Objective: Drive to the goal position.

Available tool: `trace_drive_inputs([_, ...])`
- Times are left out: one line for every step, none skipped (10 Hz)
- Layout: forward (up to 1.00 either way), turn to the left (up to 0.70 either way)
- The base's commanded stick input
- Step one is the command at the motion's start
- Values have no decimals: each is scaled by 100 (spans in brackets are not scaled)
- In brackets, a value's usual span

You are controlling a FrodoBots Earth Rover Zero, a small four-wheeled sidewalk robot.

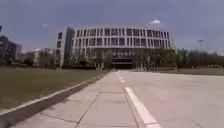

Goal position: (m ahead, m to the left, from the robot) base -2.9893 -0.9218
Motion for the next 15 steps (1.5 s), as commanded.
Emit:
trace_drive_inputs([70,0])
trace_drive_inputs([70,0])
trace_drive_inputs([70,0])
trace_drive_inputs([70,0])
trace_drive_inputs([70,0])
trace_drive_inputs([70,0])
trace_drive_inputs([70,0])
trace_drive_inputs([70,0])
trace_drive_inputs([70,0])
trace_drive_inputs([70,0])
trace_drive_inputs([70,0])
trace_drive_inputs([70,0])
trace_drive_inputs([70,0])
trace_drive_inputs([70,0])
trace_drive_inputs([70,-8])
